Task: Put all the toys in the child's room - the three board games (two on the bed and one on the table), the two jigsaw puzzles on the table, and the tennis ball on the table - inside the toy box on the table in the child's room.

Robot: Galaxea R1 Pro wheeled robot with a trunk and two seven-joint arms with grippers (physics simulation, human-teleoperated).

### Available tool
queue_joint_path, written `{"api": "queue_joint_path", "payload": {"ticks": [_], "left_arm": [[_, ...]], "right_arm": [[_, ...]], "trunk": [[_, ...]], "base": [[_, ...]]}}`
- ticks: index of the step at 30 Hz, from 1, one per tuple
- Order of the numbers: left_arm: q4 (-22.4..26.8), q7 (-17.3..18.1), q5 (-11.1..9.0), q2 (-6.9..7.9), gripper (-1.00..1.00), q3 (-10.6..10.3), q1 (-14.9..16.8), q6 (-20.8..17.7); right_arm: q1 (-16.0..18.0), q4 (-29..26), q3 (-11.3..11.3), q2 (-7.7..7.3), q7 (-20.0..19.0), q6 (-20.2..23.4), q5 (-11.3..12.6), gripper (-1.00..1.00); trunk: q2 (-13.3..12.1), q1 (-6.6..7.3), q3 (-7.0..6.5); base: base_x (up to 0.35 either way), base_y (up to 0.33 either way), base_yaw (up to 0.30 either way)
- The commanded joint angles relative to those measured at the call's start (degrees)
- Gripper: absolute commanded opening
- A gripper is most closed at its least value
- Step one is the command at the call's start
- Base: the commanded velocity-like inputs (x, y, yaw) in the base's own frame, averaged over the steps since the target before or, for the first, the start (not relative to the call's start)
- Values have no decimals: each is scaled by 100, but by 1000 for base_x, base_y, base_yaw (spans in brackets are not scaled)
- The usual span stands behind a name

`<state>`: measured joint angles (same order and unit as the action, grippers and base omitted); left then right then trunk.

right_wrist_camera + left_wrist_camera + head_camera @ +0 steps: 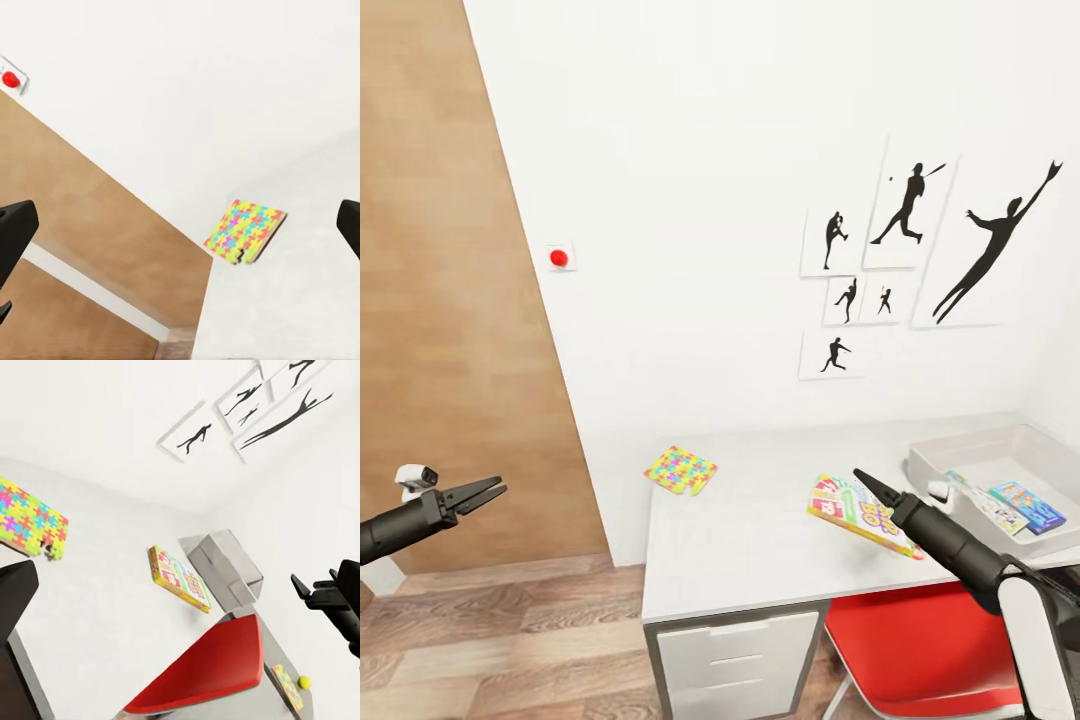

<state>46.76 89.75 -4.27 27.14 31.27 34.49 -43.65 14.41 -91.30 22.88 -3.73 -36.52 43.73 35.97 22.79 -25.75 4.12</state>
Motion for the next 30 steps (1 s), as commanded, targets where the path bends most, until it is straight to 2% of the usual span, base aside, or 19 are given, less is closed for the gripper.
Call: {"api": "queue_joint_path", "payload": {"ticks": [1, 3, 8, 9, 13, 17, 18, 20, 22, 23, 25, 27, 30], "left_arm": [[-1, 25, 9, -2, 100, 2, 5, -62], [-1, 25, 12, -5, 100, 2, 5, -59], [-1, 9, 27, -6, 100, -5, 5, -55], [-1, -122, 54, -9, 100, -16, 5, -54], [6, -885, 133, -91, 100, -168, 5, -53], [24, -1835, 153, -280, 100, -322, 12, -55], [31, -1971, 153, -306, 100, -333, 13, -55], [53, -2505, 154, -431, 100, -358, 19, -55], [61, -2907, 155, -521, 100, -370, 31, -55], [63, -3043, 155, -547, 100, -373, 35, -56], [69, -3546, 152, -616, 100, -376, 48, -52], [72, -3831, 149, -640, 100, -376, 53, -50], [76, -4052, 149, -655, 100, -379, 56, -48]], "right_arm": [[8, -2, -93, -1, 31, 33, 8, 100], [9, -2, -251, -3, 196, 26, 2, 100], [8, -2, -384, 2, 672, 29, 5, 100], [9, -2, -441, 3, 811, 29, 6, 100], [11, -2, -804, 4, 1334, 30, 3, 100], [21, -2, -1189, 4, 2280, 57, 12, 100], [22, -2, -1237, 6, 2439, 63, 15, 100], [25, -2, -1429, 5, 3045, 79, 23, 100], [26, -2, -1570, 7, 3399, 79, 28, 100], [26, -2, -1611, 9, 3488, 78, 29, 100], [26, -2, -1745, 11, 3708, 71, 31, 100], [27, -2, -1804, 12, 3784, 68, 32, 100], [31, -2, -1841, 12, 3836, 64, 37, 100]], "trunk": [[13, -4, 13], [13, -4, 13], [13, -4, 13], [13, -4, 13], [13, -4, 13], [13, -4, 13], [13, -4, 13], [13, -4, 13], [13, -4, 13], [13, -4, 13], [13, -4, 13], [13, -4, 13], [13, -4, 13]], "base": [[0, 23, 0], [0, 12, 0], [0, 4, 0], [0, 1, 0], [0, 0, 0], [0, 0, 0], [0, 0, 0], [0, 0, 0], [0, 0, 0], [0, 0, 0], [0, 0, 0], [0, 0, 0], [0, 0, 0]]}}
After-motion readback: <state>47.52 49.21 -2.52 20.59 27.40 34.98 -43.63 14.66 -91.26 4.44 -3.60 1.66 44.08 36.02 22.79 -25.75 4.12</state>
